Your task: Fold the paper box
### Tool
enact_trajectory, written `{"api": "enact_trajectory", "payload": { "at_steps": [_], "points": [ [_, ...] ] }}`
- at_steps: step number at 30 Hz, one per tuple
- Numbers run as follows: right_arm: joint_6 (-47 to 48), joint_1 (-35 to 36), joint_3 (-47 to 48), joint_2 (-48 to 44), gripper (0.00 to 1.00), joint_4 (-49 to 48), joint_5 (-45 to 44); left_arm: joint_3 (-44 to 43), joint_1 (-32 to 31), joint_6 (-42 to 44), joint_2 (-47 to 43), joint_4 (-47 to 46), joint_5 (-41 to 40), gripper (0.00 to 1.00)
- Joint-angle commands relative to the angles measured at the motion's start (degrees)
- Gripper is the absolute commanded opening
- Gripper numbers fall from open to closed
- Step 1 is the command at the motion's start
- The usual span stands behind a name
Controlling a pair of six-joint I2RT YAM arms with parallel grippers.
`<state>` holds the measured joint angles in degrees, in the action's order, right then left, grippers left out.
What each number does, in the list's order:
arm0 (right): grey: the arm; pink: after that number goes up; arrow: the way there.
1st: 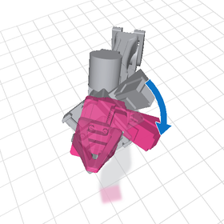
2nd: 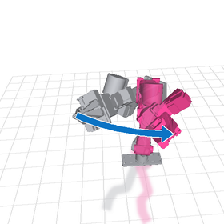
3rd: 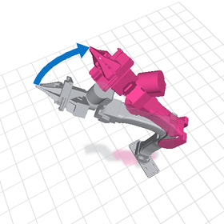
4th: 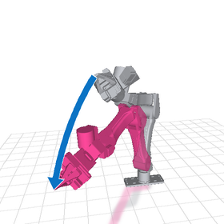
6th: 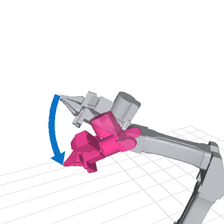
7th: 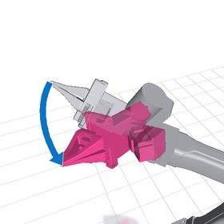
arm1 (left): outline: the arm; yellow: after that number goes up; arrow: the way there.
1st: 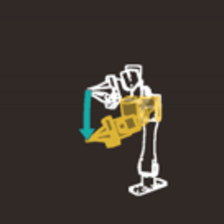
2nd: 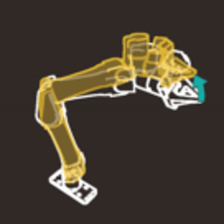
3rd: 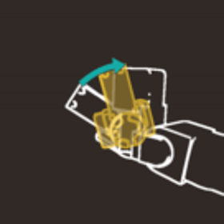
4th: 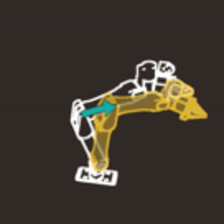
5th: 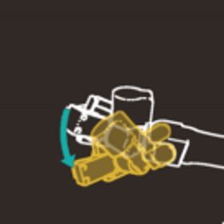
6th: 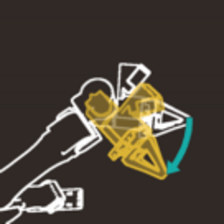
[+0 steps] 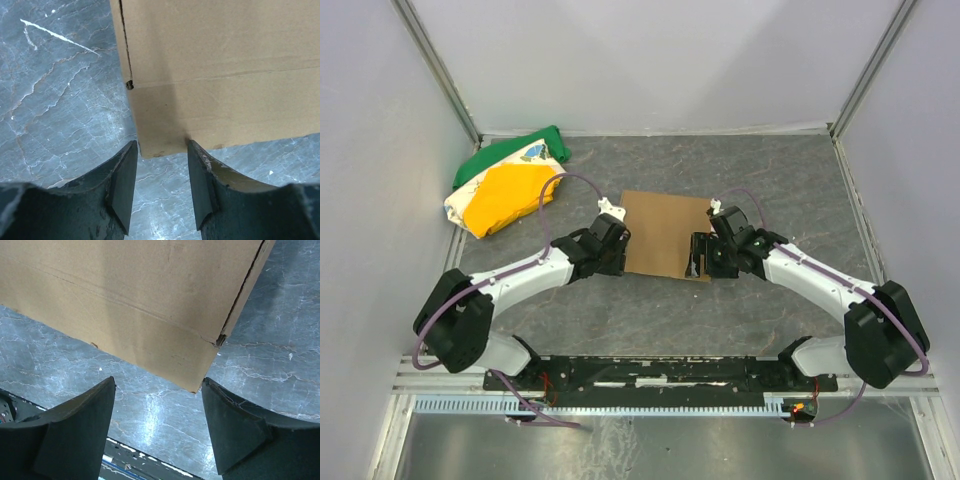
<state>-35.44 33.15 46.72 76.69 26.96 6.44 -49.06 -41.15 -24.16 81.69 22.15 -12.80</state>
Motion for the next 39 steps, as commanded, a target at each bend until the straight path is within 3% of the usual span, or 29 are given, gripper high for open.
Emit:
{"api": "enact_trajectory", "payload": {
  "at_steps": [1, 17, 39],
  "points": [
    [0.83, 0.26, 1.64, 0.84, 0.81, -2.53, -0.70, 2.14, 1.73, -1.26, -0.01, -7.47, 1.23, 0.52],
    [0.03, 0.27, 1.37, 1.83, 0.83, -3.99, 0.67, 1.98, 2.24, -2.28, 1.62, -9.31, 6.91, 0.51],
    [-1.16, 0.26, 1.99, -2.99, 0.82, -1.37, 2.14, 2.59, 4.01, -5.24, -4.11, -8.11, 14.05, 0.50]
  ]
}}
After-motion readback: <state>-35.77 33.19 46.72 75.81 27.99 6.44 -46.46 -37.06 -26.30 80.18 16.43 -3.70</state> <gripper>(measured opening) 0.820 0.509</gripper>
